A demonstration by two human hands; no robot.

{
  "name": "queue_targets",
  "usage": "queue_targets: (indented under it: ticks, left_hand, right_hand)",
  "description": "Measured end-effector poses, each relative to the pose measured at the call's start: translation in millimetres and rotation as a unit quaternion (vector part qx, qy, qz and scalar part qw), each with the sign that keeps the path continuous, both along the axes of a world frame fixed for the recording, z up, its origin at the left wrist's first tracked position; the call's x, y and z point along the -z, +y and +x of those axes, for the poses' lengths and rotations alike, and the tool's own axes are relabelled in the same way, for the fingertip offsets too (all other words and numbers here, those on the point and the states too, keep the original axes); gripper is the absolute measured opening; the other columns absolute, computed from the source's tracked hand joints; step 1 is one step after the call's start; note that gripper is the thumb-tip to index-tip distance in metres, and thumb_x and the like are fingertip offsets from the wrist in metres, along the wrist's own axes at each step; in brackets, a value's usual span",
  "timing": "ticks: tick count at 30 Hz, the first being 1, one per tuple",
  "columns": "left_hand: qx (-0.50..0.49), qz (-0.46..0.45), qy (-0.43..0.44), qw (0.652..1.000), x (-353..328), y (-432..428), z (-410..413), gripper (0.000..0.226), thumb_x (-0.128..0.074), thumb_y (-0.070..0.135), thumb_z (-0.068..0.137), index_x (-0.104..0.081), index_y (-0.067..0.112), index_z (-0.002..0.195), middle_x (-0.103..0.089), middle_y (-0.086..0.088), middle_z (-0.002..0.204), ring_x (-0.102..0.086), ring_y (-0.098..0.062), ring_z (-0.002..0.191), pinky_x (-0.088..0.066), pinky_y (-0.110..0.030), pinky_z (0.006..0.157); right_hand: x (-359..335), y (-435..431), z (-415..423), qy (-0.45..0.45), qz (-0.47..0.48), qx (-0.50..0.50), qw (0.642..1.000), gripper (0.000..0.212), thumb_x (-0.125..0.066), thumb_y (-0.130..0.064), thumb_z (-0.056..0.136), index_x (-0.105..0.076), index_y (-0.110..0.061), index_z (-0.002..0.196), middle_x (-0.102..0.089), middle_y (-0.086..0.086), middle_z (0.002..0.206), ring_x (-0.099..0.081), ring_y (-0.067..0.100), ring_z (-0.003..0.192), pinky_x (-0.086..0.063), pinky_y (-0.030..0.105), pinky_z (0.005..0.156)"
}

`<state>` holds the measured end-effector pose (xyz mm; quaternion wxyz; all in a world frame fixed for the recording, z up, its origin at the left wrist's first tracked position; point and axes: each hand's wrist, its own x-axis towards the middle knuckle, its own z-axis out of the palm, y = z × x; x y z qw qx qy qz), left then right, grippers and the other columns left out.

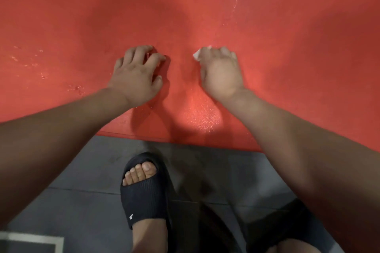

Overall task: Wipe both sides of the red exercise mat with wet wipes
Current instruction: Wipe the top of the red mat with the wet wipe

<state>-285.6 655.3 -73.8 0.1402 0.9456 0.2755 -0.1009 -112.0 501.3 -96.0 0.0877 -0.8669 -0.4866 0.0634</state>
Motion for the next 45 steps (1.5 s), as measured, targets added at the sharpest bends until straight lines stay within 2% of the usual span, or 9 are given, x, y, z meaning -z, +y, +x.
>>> queue_targets:
  ticks: [5, 11, 17, 23, 25, 29, 36, 42, 45]
  left_hand:
    - [-0.005, -0.001, 0.002, 1.000, 1, -2, -2, 0.055, -0.063, 0.039, 0.087, -0.048, 0.030, 0.139, -0.039, -0.009, 0.151, -0.035, -0.036, 0.137, -0.038, -0.056, 0.103]
    - [0.008, -0.006, 0.013, 1.000, -2, 2, -1, 0.056, -0.061, 0.039, 0.089, -0.046, 0.031, 0.142, -0.037, -0.009, 0.153, -0.034, -0.037, 0.138, -0.037, -0.056, 0.105]
    - [0.005, -0.006, 0.015, 1.000, -2, 0, -3, 0.057, -0.061, 0.039, 0.088, -0.046, 0.030, 0.143, -0.037, -0.009, 0.153, -0.032, -0.037, 0.140, -0.037, -0.057, 0.105]
    - [0.005, -0.011, 0.022, 1.000, -4, 0, 0, 0.057, -0.060, 0.039, 0.089, -0.045, 0.031, 0.144, -0.036, -0.009, 0.154, -0.031, -0.036, 0.141, -0.035, -0.056, 0.107]
    - [0.003, -0.009, 0.025, 1.000, -5, 0, 1, 0.058, -0.060, 0.039, 0.089, -0.045, 0.031, 0.144, -0.035, -0.009, 0.154, -0.031, -0.037, 0.140, -0.035, -0.056, 0.107]
    - [0.002, -0.005, 0.028, 1.000, -6, -2, 0, 0.058, -0.060, 0.039, 0.089, -0.045, 0.029, 0.143, -0.036, -0.009, 0.153, -0.032, -0.037, 0.140, -0.035, -0.057, 0.107]
    - [0.013, -0.015, 0.054, 0.998, -12, 0, 0, 0.061, -0.058, 0.039, 0.089, -0.041, 0.032, 0.147, -0.032, -0.007, 0.158, -0.028, -0.034, 0.145, -0.034, -0.056, 0.110]
    - [0.006, -0.006, 0.076, 0.997, -17, -7, 0, 0.066, -0.059, 0.038, 0.087, -0.039, 0.031, 0.149, -0.029, -0.008, 0.162, -0.027, -0.034, 0.147, -0.031, -0.055, 0.113]
    - [-0.008, -0.006, 0.089, 0.996, -18, -15, -1, 0.070, -0.059, 0.039, 0.086, -0.035, 0.030, 0.152, -0.026, -0.009, 0.163, -0.024, -0.034, 0.149, -0.029, -0.054, 0.115]
  right_hand:
    - [1, -11, -9, 0.015, 0.003, -0.326, 0.945, 0.026, -0.052, -0.011, 0.086, -0.061, -0.021, 0.108, -0.066, 0.000, 0.097, -0.057, 0.029, 0.087, -0.043, 0.040, 0.075]
    - [-5, 26, 35, -0.007, -0.027, 0.017, 0.999, 0.031, -0.047, -0.015, 0.089, -0.059, -0.025, 0.116, -0.067, 0.005, 0.111, -0.055, 0.034, 0.108, -0.039, 0.043, 0.090]
    - [0, 4, 4, 0.014, -0.012, -0.289, 0.957, 0.025, -0.048, -0.016, 0.091, -0.062, -0.023, 0.110, -0.067, 0.001, 0.100, -0.058, 0.029, 0.091, -0.044, 0.039, 0.076]
    - [-7, 7, 62, -0.040, -0.051, 0.143, 0.988, 0.028, -0.040, -0.025, 0.099, -0.057, -0.018, 0.120, -0.067, 0.011, 0.113, -0.056, 0.034, 0.110, -0.039, 0.043, 0.091]
    - [-5, 3, 42, -0.046, -0.052, 0.103, 0.992, 0.030, -0.041, -0.021, 0.097, -0.057, -0.013, 0.120, -0.066, 0.013, 0.113, -0.058, 0.035, 0.104, -0.043, 0.043, 0.086]
    - [3, -27, -1, 0.004, -0.039, -0.222, 0.974, 0.030, -0.061, -0.007, 0.080, -0.061, -0.016, 0.108, -0.067, 0.007, 0.099, -0.059, 0.032, 0.087, -0.045, 0.039, 0.072]
    - [-6, -29, 65, -0.035, -0.048, 0.190, 0.980, 0.026, -0.048, -0.020, 0.091, -0.057, -0.025, 0.115, -0.067, 0.007, 0.110, -0.056, 0.034, 0.106, -0.040, 0.042, 0.084]
    - [1, -50, -18, 0.003, -0.051, -0.210, 0.976, 0.031, -0.065, -0.008, 0.078, -0.062, -0.017, 0.107, -0.066, 0.004, 0.095, -0.060, 0.030, 0.085, -0.043, 0.037, 0.071]
    - [-3, -58, 19, -0.001, -0.040, -0.130, 0.991, 0.034, -0.060, -0.015, 0.081, -0.060, -0.024, 0.114, -0.069, 0.005, 0.104, -0.060, 0.033, 0.095, -0.044, 0.041, 0.078]
